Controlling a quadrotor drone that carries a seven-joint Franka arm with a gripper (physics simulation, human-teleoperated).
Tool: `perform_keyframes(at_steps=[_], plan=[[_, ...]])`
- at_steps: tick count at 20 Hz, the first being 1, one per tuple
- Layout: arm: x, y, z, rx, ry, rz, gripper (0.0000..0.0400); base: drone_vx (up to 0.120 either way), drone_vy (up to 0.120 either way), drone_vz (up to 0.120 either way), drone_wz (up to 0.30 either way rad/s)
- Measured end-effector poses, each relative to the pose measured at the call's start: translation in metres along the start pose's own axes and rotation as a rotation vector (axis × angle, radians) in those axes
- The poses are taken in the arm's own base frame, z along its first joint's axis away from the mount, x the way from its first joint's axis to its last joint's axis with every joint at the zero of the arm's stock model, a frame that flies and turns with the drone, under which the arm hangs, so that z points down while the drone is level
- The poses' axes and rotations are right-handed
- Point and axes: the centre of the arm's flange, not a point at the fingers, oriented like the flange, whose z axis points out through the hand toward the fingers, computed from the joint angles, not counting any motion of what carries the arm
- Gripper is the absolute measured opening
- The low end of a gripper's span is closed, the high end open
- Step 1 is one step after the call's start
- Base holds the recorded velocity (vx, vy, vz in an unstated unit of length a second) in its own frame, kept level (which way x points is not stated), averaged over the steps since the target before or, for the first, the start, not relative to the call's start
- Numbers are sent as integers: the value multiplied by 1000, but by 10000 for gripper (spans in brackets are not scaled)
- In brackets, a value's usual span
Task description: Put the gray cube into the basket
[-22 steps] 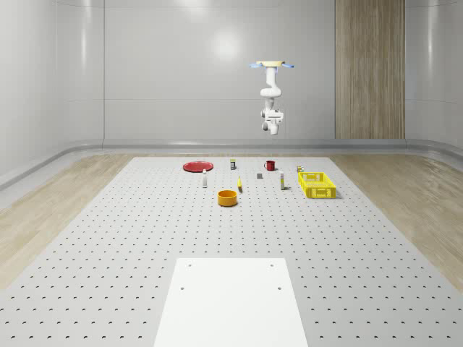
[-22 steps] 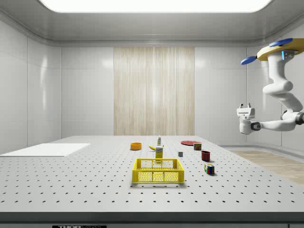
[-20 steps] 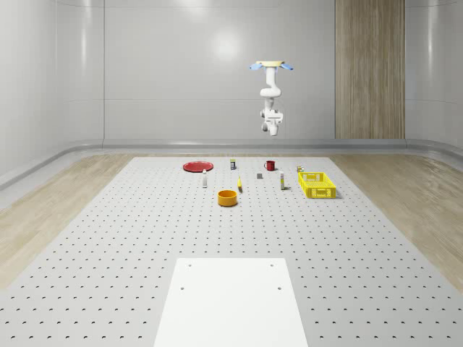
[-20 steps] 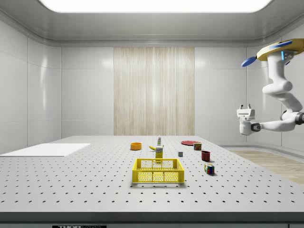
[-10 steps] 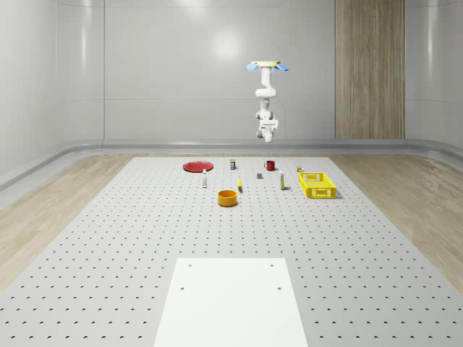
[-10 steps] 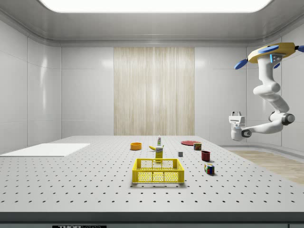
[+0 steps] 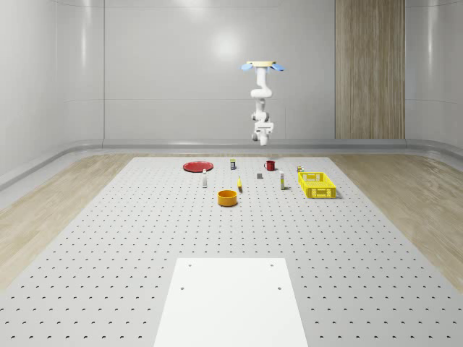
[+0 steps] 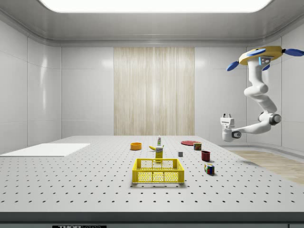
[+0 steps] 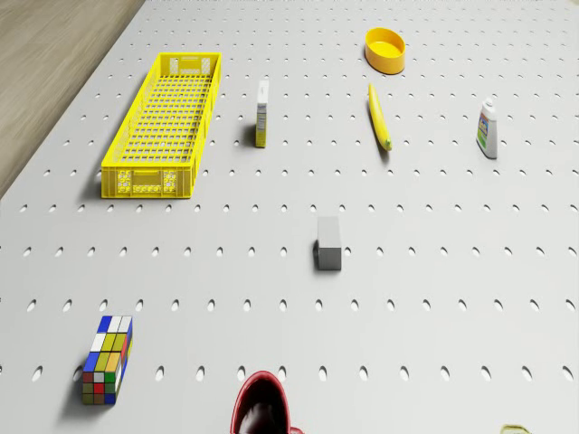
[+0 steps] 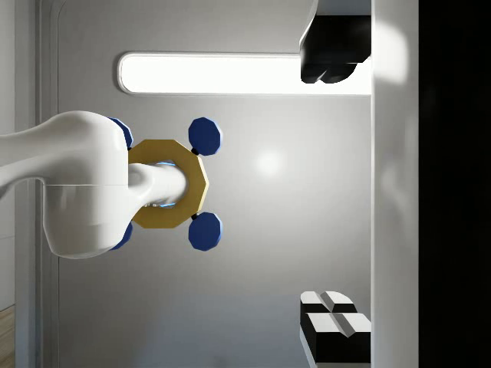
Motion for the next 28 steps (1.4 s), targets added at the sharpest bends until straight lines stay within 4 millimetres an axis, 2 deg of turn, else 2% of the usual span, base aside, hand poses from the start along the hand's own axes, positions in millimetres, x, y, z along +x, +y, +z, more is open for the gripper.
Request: perform_keyframes(at_steps=[15, 28], plan=[[-1, 0, -2, 7, 9, 0, 400, 120, -120, 0, 0], [-3, 0, -2, 3, 27, 0, 400, 120, 0, 0, 0]])
